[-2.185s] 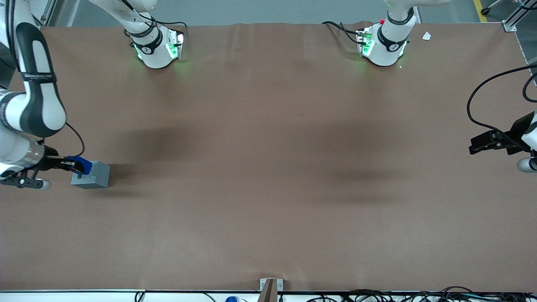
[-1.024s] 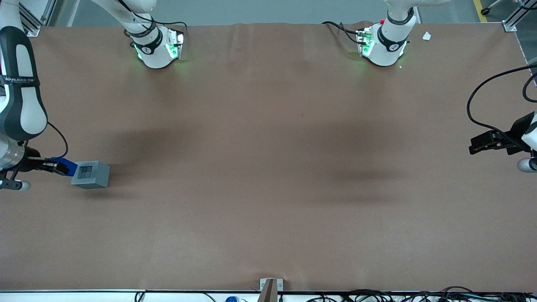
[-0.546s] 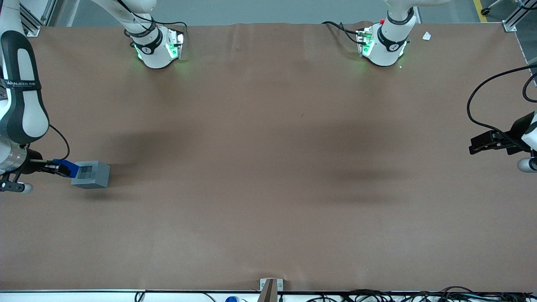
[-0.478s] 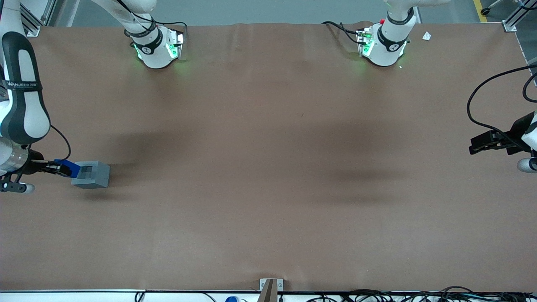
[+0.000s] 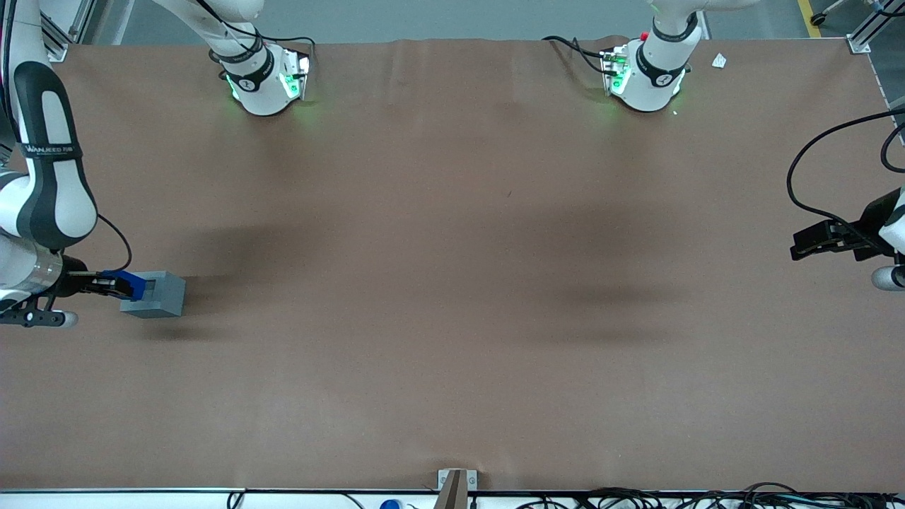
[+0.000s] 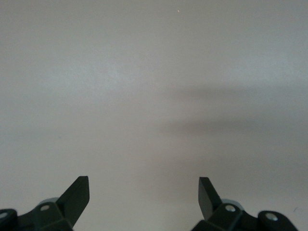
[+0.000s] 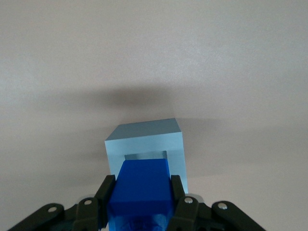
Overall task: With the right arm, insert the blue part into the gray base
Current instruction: 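Lower the blue block into the gray base's opening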
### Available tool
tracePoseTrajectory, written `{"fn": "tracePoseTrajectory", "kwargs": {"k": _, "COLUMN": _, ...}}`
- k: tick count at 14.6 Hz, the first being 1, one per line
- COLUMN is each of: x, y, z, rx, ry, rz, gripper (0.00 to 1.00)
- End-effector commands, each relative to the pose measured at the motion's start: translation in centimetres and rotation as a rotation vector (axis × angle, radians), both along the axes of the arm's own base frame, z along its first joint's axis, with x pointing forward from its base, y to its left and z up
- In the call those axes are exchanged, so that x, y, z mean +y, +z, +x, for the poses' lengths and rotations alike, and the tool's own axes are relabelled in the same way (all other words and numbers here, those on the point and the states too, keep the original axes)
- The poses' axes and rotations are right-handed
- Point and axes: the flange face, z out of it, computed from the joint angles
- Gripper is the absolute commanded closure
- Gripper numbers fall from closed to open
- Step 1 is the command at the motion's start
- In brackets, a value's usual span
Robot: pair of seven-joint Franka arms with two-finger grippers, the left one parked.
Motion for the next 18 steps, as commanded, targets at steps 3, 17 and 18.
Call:
{"fn": "tracePoseTrajectory", "kwargs": {"k": 3, "x": -0.2, "y": -0.5, "z": -0.3, "rx": 0.007, "ry": 0.061, "rz": 0.005, "gripper": 0.98}}
{"fn": "tracePoseTrajectory", "kwargs": {"k": 17, "x": 0.1, "y": -2.3, "z": -0.2, "rx": -0.006, "ry": 0.063, "rz": 0.000, "gripper": 0.98}}
{"fn": "tracePoseTrajectory", "kwargs": {"k": 18, "x": 0.1, "y": -2.4, "z": -0.2, "rx": -0.004, "ry": 0.063, "rz": 0.001, "gripper": 0.98}}
